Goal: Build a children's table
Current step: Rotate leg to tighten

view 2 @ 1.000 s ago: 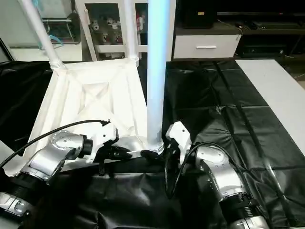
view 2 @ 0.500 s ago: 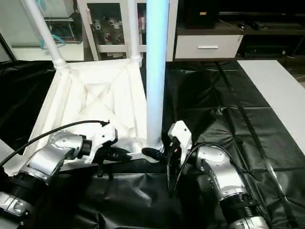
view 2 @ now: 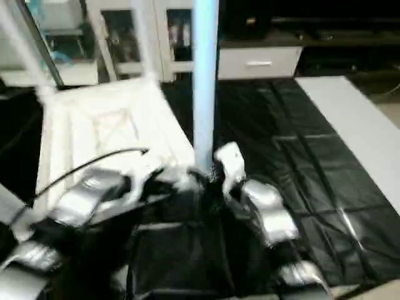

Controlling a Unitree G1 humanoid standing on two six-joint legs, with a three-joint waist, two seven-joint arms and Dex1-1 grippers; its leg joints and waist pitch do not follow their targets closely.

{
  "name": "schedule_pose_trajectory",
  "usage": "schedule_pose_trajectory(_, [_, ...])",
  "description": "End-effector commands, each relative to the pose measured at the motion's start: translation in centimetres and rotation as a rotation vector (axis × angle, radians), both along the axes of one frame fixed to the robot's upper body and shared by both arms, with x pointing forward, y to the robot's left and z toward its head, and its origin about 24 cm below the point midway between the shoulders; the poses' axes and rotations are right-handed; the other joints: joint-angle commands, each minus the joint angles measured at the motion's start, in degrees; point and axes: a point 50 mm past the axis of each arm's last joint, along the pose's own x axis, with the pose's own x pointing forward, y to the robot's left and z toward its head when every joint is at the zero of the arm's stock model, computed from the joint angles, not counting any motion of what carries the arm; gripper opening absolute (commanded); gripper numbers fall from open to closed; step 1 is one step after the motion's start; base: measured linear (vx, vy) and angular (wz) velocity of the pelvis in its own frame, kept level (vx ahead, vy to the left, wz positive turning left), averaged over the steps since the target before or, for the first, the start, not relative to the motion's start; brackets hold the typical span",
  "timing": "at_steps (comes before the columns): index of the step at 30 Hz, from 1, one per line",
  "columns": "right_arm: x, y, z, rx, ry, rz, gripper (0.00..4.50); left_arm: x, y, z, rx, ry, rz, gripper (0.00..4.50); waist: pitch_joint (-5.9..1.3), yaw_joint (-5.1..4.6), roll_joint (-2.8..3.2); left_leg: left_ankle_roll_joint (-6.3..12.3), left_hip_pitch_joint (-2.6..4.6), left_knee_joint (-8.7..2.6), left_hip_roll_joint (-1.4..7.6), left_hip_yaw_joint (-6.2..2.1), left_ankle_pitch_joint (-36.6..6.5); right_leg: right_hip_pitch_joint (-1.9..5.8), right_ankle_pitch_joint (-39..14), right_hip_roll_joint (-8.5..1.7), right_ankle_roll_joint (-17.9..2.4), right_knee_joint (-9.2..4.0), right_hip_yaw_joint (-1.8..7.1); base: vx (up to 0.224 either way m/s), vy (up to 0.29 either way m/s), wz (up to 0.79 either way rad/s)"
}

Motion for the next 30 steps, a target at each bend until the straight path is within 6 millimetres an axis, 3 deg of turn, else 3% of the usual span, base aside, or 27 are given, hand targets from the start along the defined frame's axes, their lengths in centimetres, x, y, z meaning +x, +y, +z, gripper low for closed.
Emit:
schedule_pose_trajectory(1, [0.5,0.4,-1.1,-0.030,0.079,-0.120,2.67,0.7,-1.5,0.0,-0.071,0.008,0.115,0.00,-2.82,0.02,-0.71,0.83,0.63,-4.80,2.94,-1.76,-14.4,2.22,-20.7,-3.59,-11.8,-4.68,2.36,0.000,0.000,0.00])
schedule_pose_trajectory(5, [1.5,1.7,-1.7,-0.088,0.129,-0.287,2.67,2.2,-2.7,0.5,-0.060,-0.037,0.309,0.00,-3.34,0.16,-0.72,2.34,0.21,-4.43,2.81,-1.65,-9.6,2.58,-14.2,-3.52,-12.9,-4.06,2.22,0.000,0.000,0.00])
schedule_pose_trajectory(10, [1.9,2.8,-1.7,-0.075,0.139,-0.388,2.67,2.5,-3.7,0.7,-0.034,-0.077,0.337,0.00,-3.64,0.36,-0.75,5.40,-0.06,-4.08,2.84,-1.55,-5.8,2.84,-7.6,-3.52,-14.6,-3.37,2.01,0.000,0.000,0.00])
schedule_pose_trajectory(11, [1.9,3.1,-1.6,-0.050,0.134,-0.383,2.67,2.4,-3.8,0.6,-0.036,-0.075,0.321,0.00,-3.67,0.43,-0.97,6.31,-0.05,-4.02,2.87,-1.47,-5.2,2.88,-6.7,-3.56,-14.8,-3.33,1.98,0.000,0.000,0.00])
schedule_pose_trajectory(13, [2.0,3.3,-1.4,-0.030,0.124,-0.374,2.67,2.3,-3.9,0.6,-0.043,-0.072,0.304,0.00,-3.59,0.54,-0.79,7.00,0.06,-4.09,2.95,-1.42,-5.6,2.81,-7.1,-3.59,-15.1,-3.39,1.96,0.000,0.000,0.00])
schedule_pose_trajectory(17, [2.2,3.8,0.1,0.029,-0.011,-0.292,2.67,1.9,-3.3,0.2,-0.047,-0.059,0.239,0.00,-3.33,0.57,-0.79,5.80,0.15,-4.39,2.97,-1.43,-9.4,2.71,-12.1,-3.74,-14.0,-4.01,1.98,0.000,0.000,0.00])
schedule_pose_trajectory(18, [2.2,3.8,0.4,0.051,-0.038,-0.277,3.23,1.8,-3.2,0.3,-0.059,-0.058,0.218,0.00,-3.37,0.59,-0.83,5.87,0.09,-4.37,2.99,-1.41,-9.2,2.77,-11.8,-3.81,-13.7,-4.00,2.02,0.000,0.000,0.00])
schedule_pose_trajectory(23, [1.5,2.5,1.8,0.119,-0.150,-0.160,3.71,0.9,-2.4,0.2,-0.092,-0.029,0.092,0.00,-3.40,0.76,-0.76,8.35,-0.10,-4.23,3.21,-1.37,-7.1,2.92,-8.2,-3.73,-14.6,-3.60,2.00,0.000,0.000,0.00])
schedule_pose_trajectory(25, [0.8,1.3,2.3,0.130,-0.194,-0.070,3.79,0.2,-1.6,0.0,-0.088,-0.008,0.016,0.00,-3.30,0.75,-0.50,8.28,-0.03,-4.30,3.24,-1.44,-7.9,2.92,-9.5,-3.72,-14.7,-3.71,2.00,0.000,0.000,0.00])
schedule_pose_trajectory(27, [0.6,0.9,2.4,0.127,-0.208,-0.039,4.02,0.0,-1.4,0.0,-0.095,0.001,-0.004,0.00,-3.18,0.77,-0.62,8.01,-0.07,-4.43,3.38,-1.44,-9.0,2.86,-11.7,-3.70,-14.1,-3.86,2.02,0.000,0.000,0.00])
schedule_pose_trajectory(28, [0.1,0.4,2.4,0.123,-0.206,0.022,4.14,-0.4,-1.2,0.1,-0.116,0.005,-0.058,0.00,-3.11,0.81,-0.32,7.32,0.25,-4.50,3.45,-1.38,-9.6,2.43,-13.1,-3.62,-14.0,-4.02,2.12,0.000,0.000,0.00])
schedule_pose_trajectory(30, [-1.1,-0.3,2.0,0.094,-0.183,0.158,4.22,-1.4,-0.8,0.4,-0.167,0.010,-0.164,0.00,-2.72,1.12,-0.43,6.26,0.15,-4.84,3.62,-1.50,-12.4,2.50,-16.7,-3.62,-12.8,-4.35,2.21,0.000,0.000,0.00])
